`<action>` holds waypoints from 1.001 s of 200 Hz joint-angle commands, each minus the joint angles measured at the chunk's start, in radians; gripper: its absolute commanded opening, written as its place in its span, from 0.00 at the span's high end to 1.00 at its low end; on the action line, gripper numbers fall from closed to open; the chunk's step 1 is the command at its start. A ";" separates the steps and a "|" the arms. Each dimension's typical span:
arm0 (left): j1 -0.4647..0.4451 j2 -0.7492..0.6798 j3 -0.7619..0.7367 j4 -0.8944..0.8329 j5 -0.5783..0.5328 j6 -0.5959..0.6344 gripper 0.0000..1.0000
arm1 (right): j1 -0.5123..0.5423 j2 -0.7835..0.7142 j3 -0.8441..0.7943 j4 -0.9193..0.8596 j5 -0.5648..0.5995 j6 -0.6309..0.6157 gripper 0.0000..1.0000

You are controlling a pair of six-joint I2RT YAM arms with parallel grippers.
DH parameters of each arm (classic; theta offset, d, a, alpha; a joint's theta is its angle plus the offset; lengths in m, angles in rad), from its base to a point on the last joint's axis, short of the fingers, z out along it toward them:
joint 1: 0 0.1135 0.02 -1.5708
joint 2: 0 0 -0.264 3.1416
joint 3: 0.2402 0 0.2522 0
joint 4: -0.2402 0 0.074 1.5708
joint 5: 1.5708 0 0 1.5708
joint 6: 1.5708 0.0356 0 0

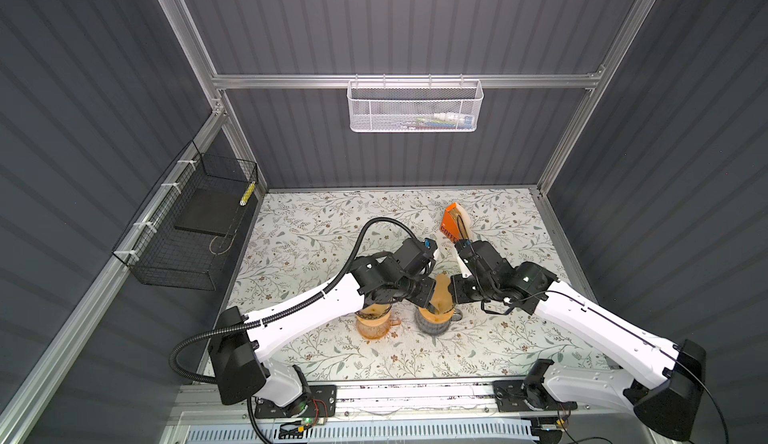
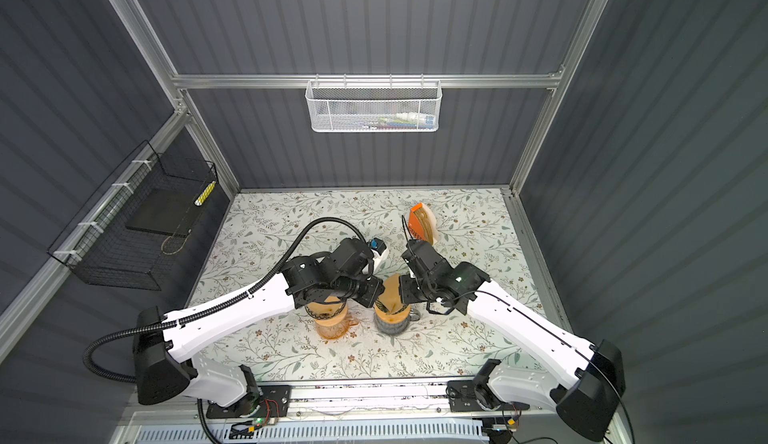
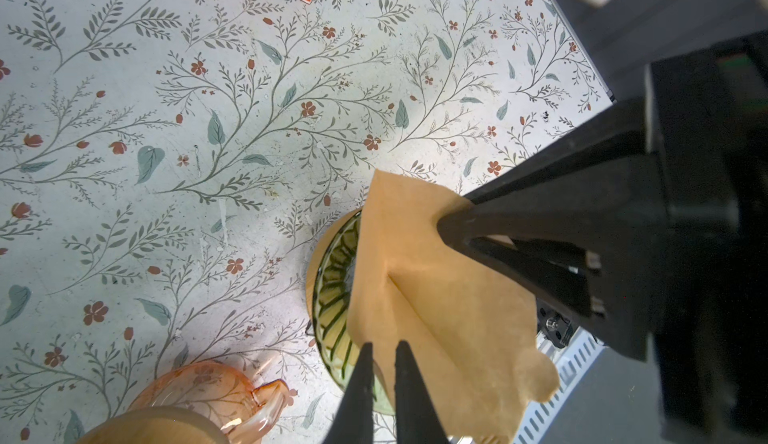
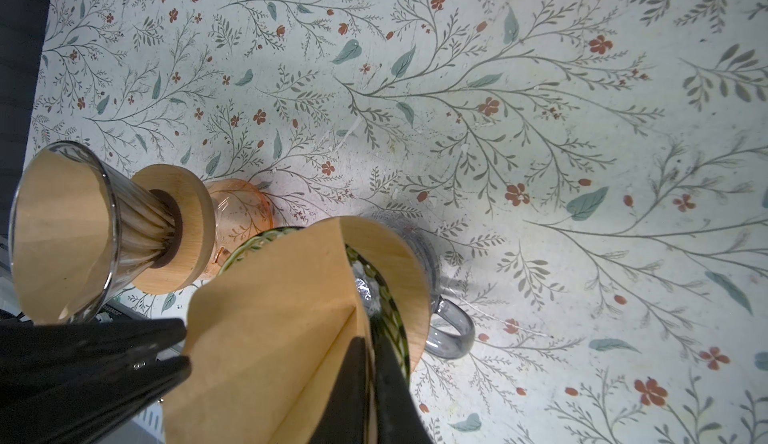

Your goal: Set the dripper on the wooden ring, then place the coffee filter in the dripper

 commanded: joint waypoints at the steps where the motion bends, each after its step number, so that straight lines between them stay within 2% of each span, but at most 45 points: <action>1: 0.004 0.007 -0.020 0.002 0.008 0.013 0.87 | 0.007 0.011 0.030 -0.016 0.020 -0.008 0.89; 141: 0.008 -0.005 -0.054 0.030 -0.027 -0.002 0.88 | 0.020 0.037 0.034 -0.006 0.039 -0.018 0.89; 200: 0.011 -0.034 -0.063 0.032 -0.069 -0.015 0.88 | 0.022 0.011 0.052 -0.016 0.042 -0.034 0.85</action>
